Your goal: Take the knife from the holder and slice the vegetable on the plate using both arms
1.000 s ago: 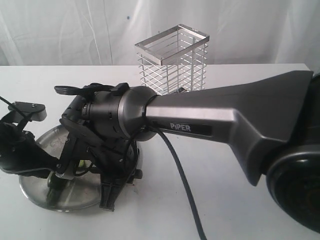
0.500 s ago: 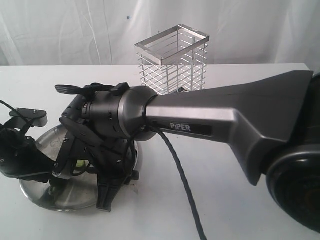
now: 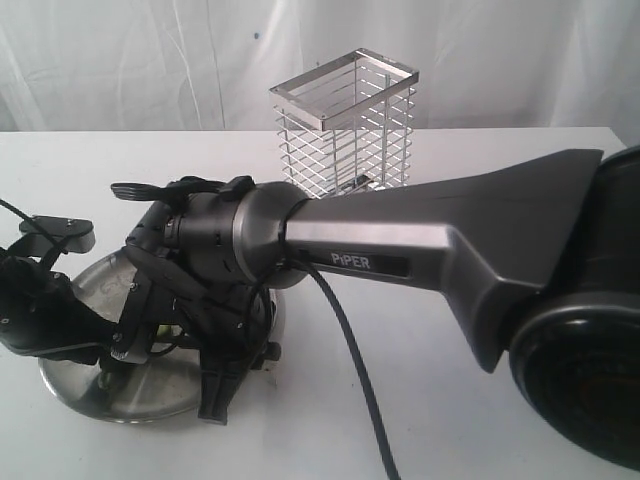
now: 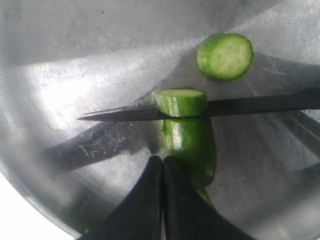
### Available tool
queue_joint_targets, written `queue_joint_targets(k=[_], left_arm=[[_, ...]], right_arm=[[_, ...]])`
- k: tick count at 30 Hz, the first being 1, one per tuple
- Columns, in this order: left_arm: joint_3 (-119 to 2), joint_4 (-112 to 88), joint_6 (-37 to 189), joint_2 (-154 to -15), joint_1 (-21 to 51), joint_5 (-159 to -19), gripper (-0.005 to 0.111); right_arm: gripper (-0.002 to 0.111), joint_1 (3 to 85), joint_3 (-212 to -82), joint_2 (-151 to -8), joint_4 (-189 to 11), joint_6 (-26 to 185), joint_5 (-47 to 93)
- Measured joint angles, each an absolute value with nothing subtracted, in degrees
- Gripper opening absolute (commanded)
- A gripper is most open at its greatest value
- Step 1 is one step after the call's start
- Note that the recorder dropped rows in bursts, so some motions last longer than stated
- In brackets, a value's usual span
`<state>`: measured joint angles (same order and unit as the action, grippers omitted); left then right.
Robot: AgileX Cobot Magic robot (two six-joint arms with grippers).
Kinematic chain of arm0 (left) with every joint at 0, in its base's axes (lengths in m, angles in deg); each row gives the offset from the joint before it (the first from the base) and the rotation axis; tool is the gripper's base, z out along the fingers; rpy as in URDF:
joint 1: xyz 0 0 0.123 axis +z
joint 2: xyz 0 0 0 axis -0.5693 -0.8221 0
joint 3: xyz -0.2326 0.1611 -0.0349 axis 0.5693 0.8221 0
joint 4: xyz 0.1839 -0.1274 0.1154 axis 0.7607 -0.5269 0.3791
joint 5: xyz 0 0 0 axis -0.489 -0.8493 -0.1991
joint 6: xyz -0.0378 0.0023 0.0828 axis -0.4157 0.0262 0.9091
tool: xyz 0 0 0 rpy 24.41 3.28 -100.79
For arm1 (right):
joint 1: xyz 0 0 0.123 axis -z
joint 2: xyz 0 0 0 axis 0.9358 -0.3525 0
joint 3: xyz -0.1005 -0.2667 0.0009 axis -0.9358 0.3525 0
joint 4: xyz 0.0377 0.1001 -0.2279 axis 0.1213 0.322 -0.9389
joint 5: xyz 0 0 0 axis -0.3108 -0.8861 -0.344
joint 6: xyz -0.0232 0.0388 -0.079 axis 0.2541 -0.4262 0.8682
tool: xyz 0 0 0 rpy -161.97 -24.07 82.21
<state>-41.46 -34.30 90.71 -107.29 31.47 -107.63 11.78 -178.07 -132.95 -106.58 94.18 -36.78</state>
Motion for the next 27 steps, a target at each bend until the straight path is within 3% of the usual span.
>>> queue_joint_targets(k=[27], left_arm=[[-43.0, -32.6, 91.0, -104.9, 31.6, -107.2, 0.000]], right_arm=[[0.000, 12.2, -184.5, -136.9, -106.7, 96.4, -41.2]])
